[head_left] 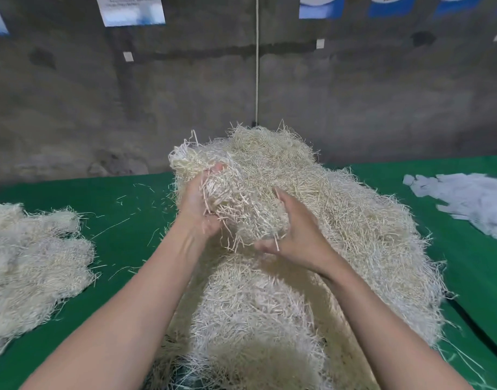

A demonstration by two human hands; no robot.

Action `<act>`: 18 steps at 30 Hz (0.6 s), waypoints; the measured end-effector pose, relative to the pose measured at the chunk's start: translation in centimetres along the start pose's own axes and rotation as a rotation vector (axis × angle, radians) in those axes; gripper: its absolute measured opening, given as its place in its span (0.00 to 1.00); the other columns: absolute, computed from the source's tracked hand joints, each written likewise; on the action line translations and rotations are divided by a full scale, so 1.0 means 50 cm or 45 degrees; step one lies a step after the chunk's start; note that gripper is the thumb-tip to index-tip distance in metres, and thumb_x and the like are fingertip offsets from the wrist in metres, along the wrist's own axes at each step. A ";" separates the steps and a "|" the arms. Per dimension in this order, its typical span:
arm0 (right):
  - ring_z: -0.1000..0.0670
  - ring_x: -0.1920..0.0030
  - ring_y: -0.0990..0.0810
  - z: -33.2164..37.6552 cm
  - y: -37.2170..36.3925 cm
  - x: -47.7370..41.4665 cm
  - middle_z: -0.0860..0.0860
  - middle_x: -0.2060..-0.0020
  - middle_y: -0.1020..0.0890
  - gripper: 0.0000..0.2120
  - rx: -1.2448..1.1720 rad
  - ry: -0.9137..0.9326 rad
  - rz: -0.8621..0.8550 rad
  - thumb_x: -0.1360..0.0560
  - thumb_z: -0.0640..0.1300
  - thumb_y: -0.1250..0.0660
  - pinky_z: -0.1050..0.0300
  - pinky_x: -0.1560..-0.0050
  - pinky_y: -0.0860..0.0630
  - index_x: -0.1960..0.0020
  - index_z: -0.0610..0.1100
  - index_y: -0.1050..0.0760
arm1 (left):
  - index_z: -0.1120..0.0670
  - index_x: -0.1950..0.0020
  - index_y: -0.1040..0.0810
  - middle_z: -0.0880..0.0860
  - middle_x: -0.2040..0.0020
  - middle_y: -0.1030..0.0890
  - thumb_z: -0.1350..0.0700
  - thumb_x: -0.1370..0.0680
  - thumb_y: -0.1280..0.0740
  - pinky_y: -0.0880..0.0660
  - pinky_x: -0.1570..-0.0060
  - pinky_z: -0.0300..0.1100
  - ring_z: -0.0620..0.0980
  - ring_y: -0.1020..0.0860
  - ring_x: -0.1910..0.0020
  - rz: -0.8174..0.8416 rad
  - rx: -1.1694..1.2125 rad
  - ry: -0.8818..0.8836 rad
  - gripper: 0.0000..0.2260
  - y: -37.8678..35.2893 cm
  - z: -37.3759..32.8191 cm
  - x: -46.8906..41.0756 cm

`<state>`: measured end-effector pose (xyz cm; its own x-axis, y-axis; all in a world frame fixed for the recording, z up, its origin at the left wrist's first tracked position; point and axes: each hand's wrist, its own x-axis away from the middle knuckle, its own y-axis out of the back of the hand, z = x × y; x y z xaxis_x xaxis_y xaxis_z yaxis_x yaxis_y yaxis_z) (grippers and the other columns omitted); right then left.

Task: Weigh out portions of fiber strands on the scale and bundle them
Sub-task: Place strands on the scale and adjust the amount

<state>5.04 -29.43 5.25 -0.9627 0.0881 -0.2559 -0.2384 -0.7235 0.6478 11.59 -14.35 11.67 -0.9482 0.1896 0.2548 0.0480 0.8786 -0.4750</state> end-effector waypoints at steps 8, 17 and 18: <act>0.56 0.71 0.24 0.013 -0.014 -0.036 0.56 0.68 0.23 0.14 -0.538 -0.179 -0.253 0.28 0.27 0.39 0.64 0.72 0.27 0.62 0.45 0.28 | 0.50 0.23 0.51 0.40 0.33 0.40 0.41 0.40 0.24 0.29 0.43 0.35 0.44 0.33 0.36 0.640 -1.604 -0.017 0.53 0.028 0.018 0.020; 0.46 0.26 0.42 -0.128 -0.120 0.024 0.49 0.28 0.37 0.22 0.817 0.156 0.204 0.20 0.46 0.43 0.42 0.27 0.51 0.28 0.53 0.41 | 0.63 0.52 0.24 0.52 0.70 0.27 0.54 0.34 0.24 0.32 0.71 0.40 0.46 0.33 0.76 -0.211 -0.953 -0.433 0.19 0.067 0.041 -0.048; 0.44 0.24 0.52 -0.168 -0.125 0.036 0.48 0.25 0.45 0.24 0.990 0.136 0.318 0.20 0.44 0.45 0.39 0.28 0.61 0.25 0.53 0.45 | 0.63 0.52 0.25 0.50 0.72 0.30 0.53 0.34 0.23 0.34 0.71 0.40 0.46 0.36 0.76 -0.243 -0.913 -0.428 0.19 0.071 0.038 -0.048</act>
<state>5.87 -30.51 -5.29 -0.9911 -0.1066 -0.0802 -0.0775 -0.0289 0.9966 13.45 -12.52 7.78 -0.9985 -0.0331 -0.0440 -0.0425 0.9711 0.2350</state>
